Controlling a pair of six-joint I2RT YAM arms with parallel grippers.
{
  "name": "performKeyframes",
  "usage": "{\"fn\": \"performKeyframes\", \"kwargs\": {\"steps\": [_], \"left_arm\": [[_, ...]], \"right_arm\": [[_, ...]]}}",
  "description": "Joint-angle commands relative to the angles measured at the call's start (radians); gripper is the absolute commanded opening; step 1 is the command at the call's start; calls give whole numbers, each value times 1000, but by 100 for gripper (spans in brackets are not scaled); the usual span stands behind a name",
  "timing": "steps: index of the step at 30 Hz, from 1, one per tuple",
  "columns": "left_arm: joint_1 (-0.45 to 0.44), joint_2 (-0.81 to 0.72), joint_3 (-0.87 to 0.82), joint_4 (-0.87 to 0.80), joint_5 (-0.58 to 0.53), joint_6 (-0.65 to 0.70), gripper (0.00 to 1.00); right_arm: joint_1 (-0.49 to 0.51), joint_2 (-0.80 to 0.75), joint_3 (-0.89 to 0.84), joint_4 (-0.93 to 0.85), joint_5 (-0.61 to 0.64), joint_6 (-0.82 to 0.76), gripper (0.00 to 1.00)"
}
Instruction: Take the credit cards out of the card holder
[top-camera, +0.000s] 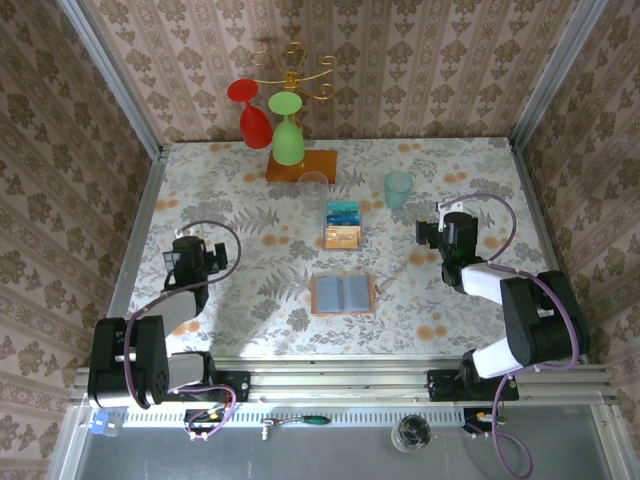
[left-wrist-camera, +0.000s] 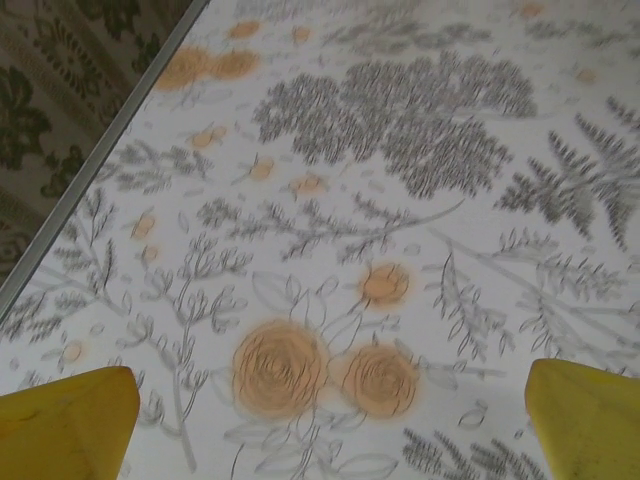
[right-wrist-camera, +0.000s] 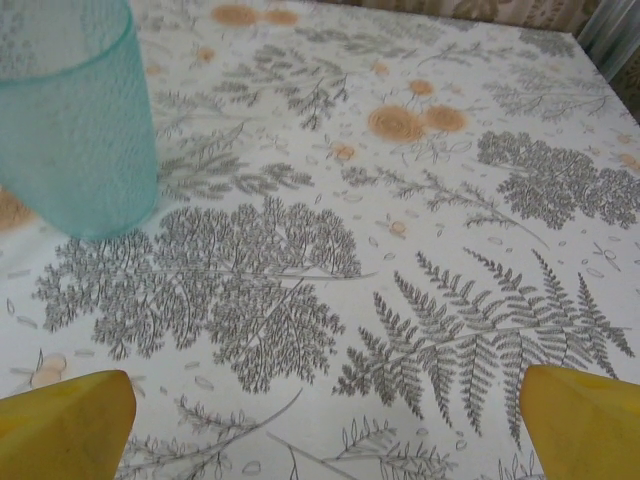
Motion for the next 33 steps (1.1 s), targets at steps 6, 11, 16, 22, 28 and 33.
{"fn": "performKeyframes", "kwargs": {"steps": [6,11,16,22,28,33], "left_arm": [[25,129,35,326,163,45,100],[25,242,31,453,187,61,100],[22,303,33,496,192,69,100],[13,306,36,499,174,80,100],[9,303,35,498,176,84,100],[9,305,43,483,189,88,100]], "right_arm": [[-38,19,-25,117,-82,47,100],[-66,30,-69,201,-135,65,100],[-72,55,-99,275,-153,63,100],[-72,55,-102,280,-153,63,100],[-72,54,-102,280,-153,63,100],[-72,56,-102,280,-153,63,100]]}}
